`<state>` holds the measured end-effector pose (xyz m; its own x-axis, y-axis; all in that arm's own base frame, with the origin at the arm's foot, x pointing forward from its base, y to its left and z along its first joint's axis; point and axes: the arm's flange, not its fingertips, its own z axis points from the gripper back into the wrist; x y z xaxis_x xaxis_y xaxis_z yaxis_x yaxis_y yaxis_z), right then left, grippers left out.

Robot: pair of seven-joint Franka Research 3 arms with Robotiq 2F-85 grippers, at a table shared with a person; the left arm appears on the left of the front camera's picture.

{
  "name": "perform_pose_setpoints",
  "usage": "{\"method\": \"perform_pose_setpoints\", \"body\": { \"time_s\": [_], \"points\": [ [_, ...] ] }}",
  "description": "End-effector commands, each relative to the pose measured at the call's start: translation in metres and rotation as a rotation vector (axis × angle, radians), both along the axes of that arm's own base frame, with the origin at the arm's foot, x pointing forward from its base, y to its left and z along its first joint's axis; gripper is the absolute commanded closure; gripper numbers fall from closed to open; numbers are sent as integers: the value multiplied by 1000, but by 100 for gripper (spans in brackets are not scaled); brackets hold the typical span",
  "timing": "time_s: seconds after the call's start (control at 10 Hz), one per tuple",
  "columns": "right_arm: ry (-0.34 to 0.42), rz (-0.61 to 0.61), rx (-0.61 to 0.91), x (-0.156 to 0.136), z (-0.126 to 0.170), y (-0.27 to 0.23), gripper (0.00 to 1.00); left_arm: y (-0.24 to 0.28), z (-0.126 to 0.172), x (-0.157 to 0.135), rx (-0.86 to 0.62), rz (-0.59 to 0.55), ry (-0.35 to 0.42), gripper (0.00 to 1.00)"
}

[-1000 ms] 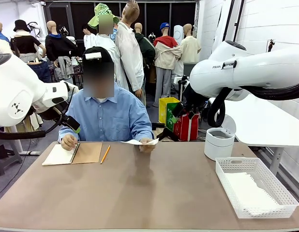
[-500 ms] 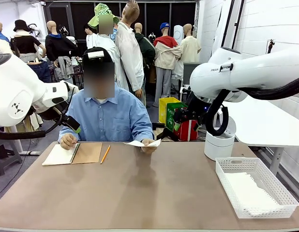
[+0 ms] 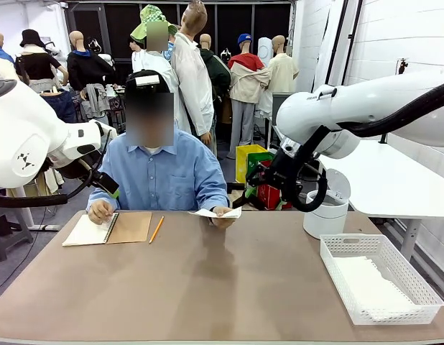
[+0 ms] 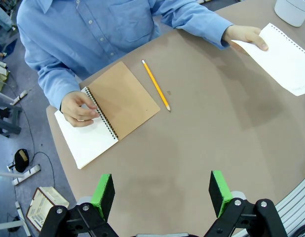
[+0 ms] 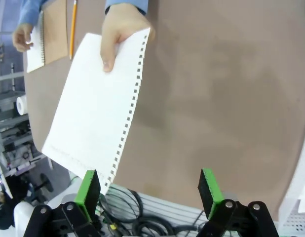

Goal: Sort the paper based on its condition.
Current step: If a person hands you a paper, place it in the Organizing basket , and if it's crumpled, put it in the Trash can.

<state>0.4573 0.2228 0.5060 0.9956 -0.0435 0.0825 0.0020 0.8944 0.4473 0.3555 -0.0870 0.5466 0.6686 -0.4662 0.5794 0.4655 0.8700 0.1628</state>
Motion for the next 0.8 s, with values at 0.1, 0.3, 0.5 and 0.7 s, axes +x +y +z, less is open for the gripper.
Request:
{"method": "perform_pose_setpoints", "body": {
  "time_s": [0.1, 0.3, 0.5, 0.7],
  "points": [
    [5, 12, -5, -3, 2, -1, 0, 1, 1, 0, -2, 2, 0, 0],
    [5, 12, -5, -3, 2, -1, 0, 1, 1, 0, -2, 2, 0, 0],
    [120, -191, 117, 7, -4, 1, 0, 1, 1, 0, -2, 2, 0, 0],
    [293, -347, 195, 9, -33, -15, 0, 1, 1, 0, -2, 2, 0, 0]
  ]
}}
